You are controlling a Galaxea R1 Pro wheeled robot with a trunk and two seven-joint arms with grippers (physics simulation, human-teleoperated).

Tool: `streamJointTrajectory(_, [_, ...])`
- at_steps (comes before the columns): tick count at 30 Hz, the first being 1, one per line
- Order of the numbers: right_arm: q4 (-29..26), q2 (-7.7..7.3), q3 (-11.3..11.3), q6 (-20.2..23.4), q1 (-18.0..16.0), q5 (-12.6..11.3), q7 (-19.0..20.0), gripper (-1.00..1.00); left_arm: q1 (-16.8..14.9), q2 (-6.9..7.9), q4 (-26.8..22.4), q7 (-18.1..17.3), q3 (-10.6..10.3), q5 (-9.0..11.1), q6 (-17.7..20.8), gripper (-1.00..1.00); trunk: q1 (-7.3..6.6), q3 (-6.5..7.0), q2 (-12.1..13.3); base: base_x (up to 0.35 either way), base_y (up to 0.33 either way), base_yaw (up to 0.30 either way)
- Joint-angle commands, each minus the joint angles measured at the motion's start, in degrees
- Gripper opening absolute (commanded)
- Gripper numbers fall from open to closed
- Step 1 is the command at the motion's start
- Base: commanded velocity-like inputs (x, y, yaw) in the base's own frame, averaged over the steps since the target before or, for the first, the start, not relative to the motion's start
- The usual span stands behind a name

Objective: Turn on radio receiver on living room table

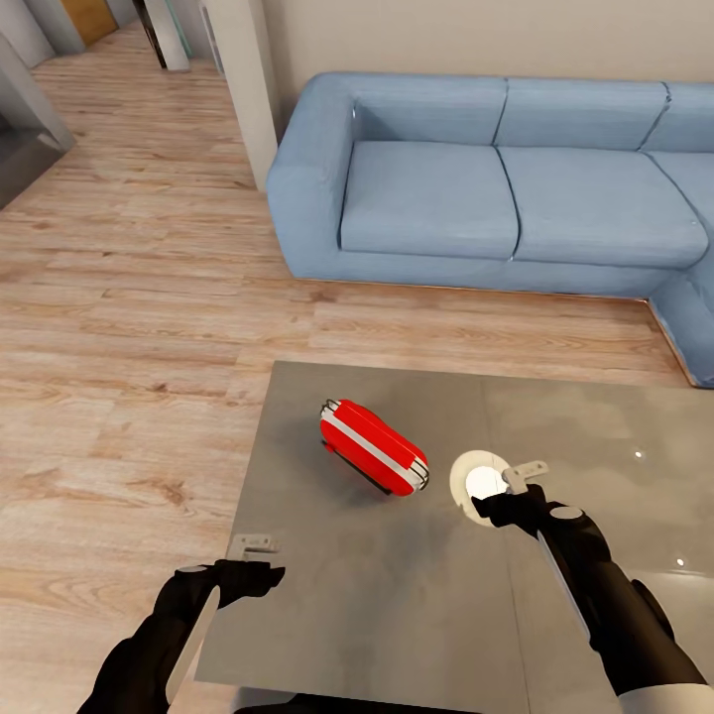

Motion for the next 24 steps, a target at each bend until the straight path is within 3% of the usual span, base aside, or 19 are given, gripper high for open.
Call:
streamJointTrajectory(1, [-0.01, 0.01, 0.01, 0.0, 0.0, 0.03, 0.0, 1.0, 0.0, 0.0, 0.0, 0.0, 0.0, 0.0, 0.0, 1.0, 0.0, 0.0, 0.0, 0.0, 0.0, 0.0])
streamJointTrajectory(17, [-0.37, -0.02, -0.22, 0.0, -0.03, 0.19, -0.07, 1.0, 0.0, 0.0, 0.0, 0.01, 0.07, 0.04, 0.0, 1.0, 0.0, 0.0, 0.0, 0.0, 0.0, 0.0])
streamJointTrajectory(24, [-0.79, 1.49, -0.1, 1.34, -3.01, 0.14, 0.85, 1.0, 0.0, 0.07, 0.0, 0.0, 0.07, 0.16, 0.0, 1.0, 0.0, 0.0, 0.0, 0.0, 0.0, 0.0])
